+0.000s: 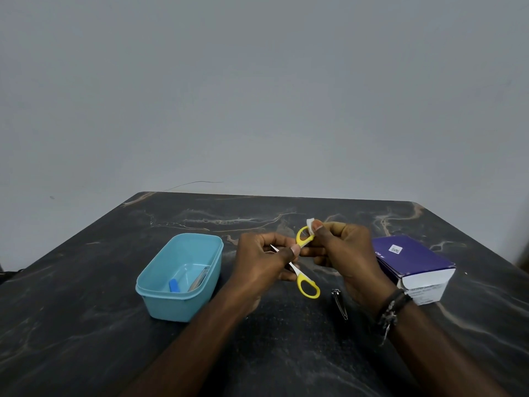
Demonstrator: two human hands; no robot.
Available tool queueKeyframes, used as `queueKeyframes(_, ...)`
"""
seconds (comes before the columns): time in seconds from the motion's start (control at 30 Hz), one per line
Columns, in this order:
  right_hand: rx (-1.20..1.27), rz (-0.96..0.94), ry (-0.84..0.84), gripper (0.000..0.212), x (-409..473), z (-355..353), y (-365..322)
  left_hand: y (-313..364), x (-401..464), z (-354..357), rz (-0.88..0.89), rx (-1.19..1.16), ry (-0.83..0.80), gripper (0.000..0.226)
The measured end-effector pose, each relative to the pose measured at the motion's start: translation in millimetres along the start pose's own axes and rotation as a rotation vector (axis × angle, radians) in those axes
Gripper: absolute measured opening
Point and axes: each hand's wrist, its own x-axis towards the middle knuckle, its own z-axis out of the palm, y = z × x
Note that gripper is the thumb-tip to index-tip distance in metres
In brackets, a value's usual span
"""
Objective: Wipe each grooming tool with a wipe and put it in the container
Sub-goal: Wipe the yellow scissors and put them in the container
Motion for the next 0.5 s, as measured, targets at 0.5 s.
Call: queueKeyframes(0.5,0.061,-0.008,0.036,0.025,-2.4,6.1,2.8,-4.5,1.7,0.9,0.029,-0.027,0.06,0.007)
